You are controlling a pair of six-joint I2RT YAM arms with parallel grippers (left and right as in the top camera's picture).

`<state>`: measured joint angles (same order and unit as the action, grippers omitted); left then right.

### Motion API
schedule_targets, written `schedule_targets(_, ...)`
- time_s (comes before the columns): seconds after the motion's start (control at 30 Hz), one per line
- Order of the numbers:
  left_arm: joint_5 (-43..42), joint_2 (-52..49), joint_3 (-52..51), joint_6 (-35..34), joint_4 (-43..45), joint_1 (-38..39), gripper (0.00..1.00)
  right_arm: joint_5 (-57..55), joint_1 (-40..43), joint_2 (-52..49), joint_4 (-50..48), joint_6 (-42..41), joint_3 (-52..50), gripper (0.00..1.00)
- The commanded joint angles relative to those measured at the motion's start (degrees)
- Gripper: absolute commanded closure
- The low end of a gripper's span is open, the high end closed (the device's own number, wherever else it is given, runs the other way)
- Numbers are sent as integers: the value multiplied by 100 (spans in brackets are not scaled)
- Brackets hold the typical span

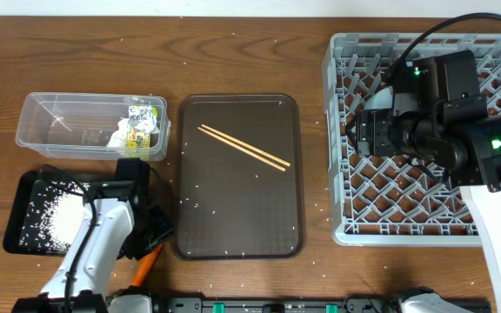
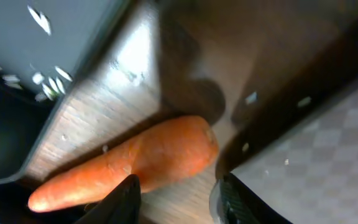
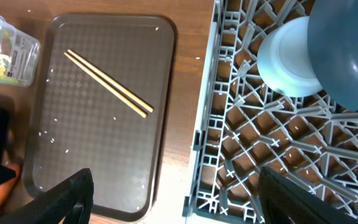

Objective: Sort waste into correct bins and load items into the dishwasher rack
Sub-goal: 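Close the left gripper on the carrot's end and lift it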

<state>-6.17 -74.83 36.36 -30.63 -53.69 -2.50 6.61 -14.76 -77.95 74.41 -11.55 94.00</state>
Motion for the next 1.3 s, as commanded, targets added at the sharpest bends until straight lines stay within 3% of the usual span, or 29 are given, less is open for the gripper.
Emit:
schedule_targets(0.0,125,-48,-142,-162,184,-79,57,-39,-31,-13,24,48,-4,22)
schedule_targets(0.5,-286,-1137,-151,-116,640,-133,58,-48,-31,-13,33,50,-4,22)
schedule_targets(0.83,-286,-1113,61,286,769,-133,58,-79,-31,-13,22,90,-4,22)
schedule_targets(0.97,-282,-927,173,291,505,-133,45,-79,-31,-13,46,90,-4,22)
schedule_targets(1.27,-310,-289,120,229,-57,-127,44,-79,-31,-13,33,90,-4,22)
